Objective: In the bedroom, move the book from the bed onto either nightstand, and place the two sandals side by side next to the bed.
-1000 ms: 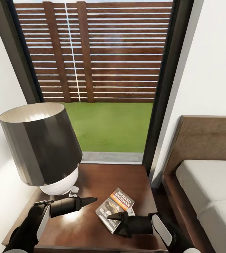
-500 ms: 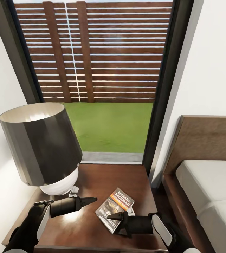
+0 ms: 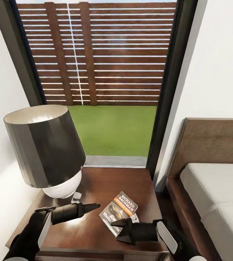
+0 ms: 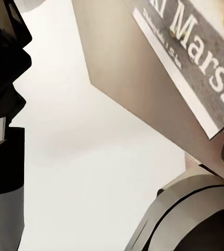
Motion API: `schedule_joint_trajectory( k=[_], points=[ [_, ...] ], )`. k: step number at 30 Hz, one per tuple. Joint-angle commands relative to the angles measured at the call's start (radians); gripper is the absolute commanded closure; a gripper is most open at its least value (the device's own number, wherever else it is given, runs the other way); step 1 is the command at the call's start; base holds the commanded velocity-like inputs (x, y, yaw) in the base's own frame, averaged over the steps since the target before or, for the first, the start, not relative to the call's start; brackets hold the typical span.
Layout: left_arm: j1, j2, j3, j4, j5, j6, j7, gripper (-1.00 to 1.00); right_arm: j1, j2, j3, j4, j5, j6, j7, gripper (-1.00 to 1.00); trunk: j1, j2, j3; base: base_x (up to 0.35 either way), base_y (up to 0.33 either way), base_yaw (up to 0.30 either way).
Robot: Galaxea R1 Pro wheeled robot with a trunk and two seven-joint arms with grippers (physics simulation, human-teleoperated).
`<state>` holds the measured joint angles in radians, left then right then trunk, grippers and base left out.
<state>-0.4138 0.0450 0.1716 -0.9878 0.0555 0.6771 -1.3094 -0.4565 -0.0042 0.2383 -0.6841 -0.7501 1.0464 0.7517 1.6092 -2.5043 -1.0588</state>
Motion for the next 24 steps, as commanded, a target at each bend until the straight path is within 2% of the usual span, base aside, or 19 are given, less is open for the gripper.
schedule_joint_trajectory(
  k=[1, 11, 20, 24],
  points=[
    [0.0, 0.0, 0.0, 0.0, 0.002, 0.01, -0.002, -1.0, -0.001, 0.0, 0.001, 0.0, 0.006, 0.001, 0.008, -1.0, 0.0, 0.0, -0.001, -0.004, 0.0, 0.0],
    [0.0, 0.0, 0.0, 0.0, 0.001, 0.01, -0.002, -1.0, -0.001, 0.0, 0.001, 0.0, 0.006, 0.001, 0.008, -1.0, 0.0, 0.0, -0.001, -0.14, 0.0, 0.0],
    [0.0, -0.001, -0.001, 0.0, 0.001, 0.01, -0.002, -1.0, -0.001, 0.0, 0.002, 0.0, 0.006, 0.001, 0.008, -1.0, 0.0, 0.0, -0.001, -0.017, 0.0, 0.0],
    [0.0, -0.001, -0.001, 0.0, 0.001, 0.01, -0.002, -1.0, -0.001, 0.0, 0.001, 0.0, 0.006, 0.001, 0.008, -1.0, -0.002, 0.001, 0.015, 0.0, 0.0, 0.0]
  ],
)
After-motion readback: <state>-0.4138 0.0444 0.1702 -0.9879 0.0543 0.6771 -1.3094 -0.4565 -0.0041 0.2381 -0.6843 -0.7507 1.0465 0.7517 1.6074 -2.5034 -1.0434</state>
